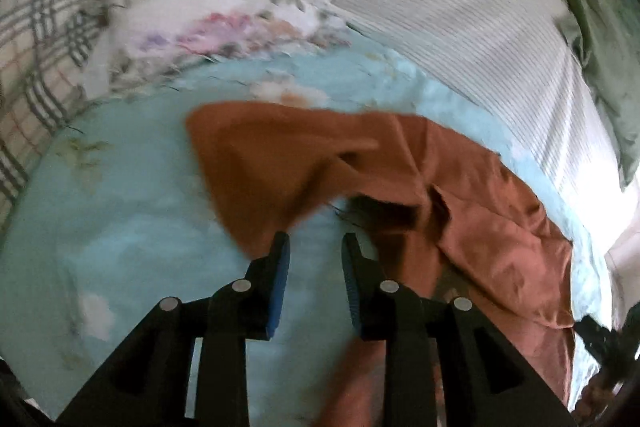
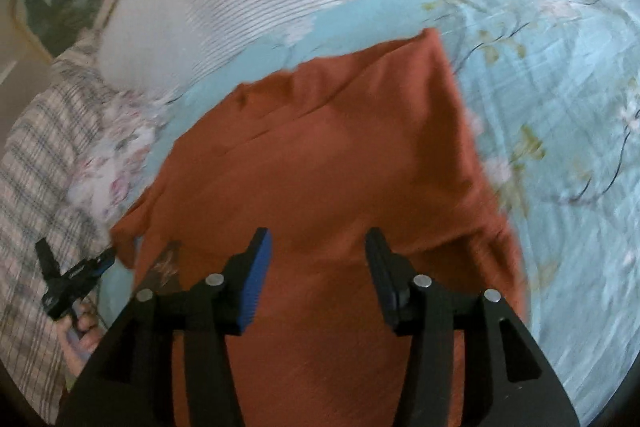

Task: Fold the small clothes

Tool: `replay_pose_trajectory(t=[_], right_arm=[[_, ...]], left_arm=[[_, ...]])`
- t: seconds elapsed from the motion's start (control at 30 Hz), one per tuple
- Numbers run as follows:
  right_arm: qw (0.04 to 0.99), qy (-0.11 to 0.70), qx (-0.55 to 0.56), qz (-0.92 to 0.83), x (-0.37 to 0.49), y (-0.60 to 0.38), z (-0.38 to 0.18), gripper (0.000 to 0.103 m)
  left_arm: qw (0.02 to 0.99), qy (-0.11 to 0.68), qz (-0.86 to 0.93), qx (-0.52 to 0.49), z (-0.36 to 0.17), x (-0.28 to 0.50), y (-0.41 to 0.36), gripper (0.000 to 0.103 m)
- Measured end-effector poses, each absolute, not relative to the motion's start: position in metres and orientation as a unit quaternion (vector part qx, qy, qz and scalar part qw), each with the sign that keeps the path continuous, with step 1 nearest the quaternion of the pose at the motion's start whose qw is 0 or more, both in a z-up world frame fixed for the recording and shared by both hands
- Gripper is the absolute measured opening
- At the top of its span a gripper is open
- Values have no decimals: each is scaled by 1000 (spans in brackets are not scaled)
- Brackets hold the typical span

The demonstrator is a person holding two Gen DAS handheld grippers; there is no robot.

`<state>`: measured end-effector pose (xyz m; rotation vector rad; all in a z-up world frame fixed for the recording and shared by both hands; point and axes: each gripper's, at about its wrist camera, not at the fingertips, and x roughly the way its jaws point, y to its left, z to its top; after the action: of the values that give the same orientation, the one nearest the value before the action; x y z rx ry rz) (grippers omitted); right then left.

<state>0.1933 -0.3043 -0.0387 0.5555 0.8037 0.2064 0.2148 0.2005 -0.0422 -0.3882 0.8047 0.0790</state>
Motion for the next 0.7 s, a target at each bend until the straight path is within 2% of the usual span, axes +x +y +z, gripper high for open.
replay_pose_trajectory(t=[0.07,0.13,0.2,0.23,0.33,0.53,0.57,0.6,0.67,0.7], right_arm=[[875,390,265,111,187,-293,-39,51],[874,391,262,122,187,-282,-37,51],[873,391,259,131,185,-272,-34,51],[872,392,258,135,187,-269,-33,51],[868,396,262,144,183,-263,-33,51],[860,406,275,142,186,-262,-40,51],[858,409,277,139,187,-263,-42,51],[857,410,279,137,188,-264,-43,51],[855,412,284,135,190,-264,-46,51],[854,412,286,137,190,-263,-47,51]], left_arm=[[904,388,46,-171,-33,221,208,28],[910,385,40,-149,-21,235,209,39],[915,382,33,-130,-10,256,205,59],[915,384,25,-121,-9,265,202,62],[908,407,-2,-100,-16,301,189,65],[880,474,7,-26,-65,340,176,65],[878,478,16,-13,-72,341,174,59],[877,479,34,6,-78,342,174,38],[877,478,41,3,-81,342,178,25],[880,473,41,-9,-79,341,182,15]])
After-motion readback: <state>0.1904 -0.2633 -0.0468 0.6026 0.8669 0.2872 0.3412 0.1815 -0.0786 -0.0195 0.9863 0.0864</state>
